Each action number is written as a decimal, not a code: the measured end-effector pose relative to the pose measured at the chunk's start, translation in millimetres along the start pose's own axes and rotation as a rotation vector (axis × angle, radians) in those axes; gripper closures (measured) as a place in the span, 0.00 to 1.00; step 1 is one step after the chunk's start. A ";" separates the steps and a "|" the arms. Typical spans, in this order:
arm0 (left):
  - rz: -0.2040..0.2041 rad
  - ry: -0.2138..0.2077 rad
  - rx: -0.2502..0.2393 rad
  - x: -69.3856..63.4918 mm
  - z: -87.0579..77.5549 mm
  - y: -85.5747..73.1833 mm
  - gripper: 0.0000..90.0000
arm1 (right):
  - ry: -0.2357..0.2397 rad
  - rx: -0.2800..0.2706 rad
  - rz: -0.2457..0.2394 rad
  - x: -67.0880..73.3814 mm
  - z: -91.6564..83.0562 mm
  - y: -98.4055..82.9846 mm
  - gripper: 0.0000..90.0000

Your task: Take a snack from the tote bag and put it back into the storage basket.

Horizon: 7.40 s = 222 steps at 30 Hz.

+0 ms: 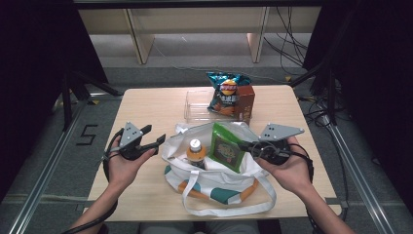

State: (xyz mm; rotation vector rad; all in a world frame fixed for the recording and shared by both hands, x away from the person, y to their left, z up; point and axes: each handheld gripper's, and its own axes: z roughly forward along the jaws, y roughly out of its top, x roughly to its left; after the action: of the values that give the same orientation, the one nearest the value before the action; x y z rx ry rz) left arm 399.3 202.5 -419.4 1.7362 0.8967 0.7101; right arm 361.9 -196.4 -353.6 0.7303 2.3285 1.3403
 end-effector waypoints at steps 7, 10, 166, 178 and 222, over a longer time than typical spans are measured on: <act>0.000 -0.004 -0.003 -0.8 0.5 1.0 0.40 | -0.012 -0.007 0.002 0.2 -2.3 6.2 1.00; -0.001 -0.002 -0.002 -0.1 -0.2 1.2 0.40 | -0.010 -0.017 0.010 -0.7 -2.6 8.1 1.00; -0.019 0.029 -0.062 0.6 -7.8 3.6 0.40 | -0.131 -0.301 0.027 -58.9 15.4 69.0 1.00; -0.020 0.035 -0.065 1.7 -7.8 3.2 0.40 | -0.141 -0.289 0.022 -65.5 26.1 71.2 1.00; -0.014 0.026 -0.067 0.6 -9.7 5.0 0.41 | -0.181 -0.290 0.037 -79.5 46.9 71.4 1.00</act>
State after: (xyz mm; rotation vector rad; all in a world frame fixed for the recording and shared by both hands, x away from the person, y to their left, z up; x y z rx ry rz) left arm 393.0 206.9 -411.6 1.6638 0.8924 0.7464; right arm 469.2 -181.4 -310.4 0.7685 1.9378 1.5183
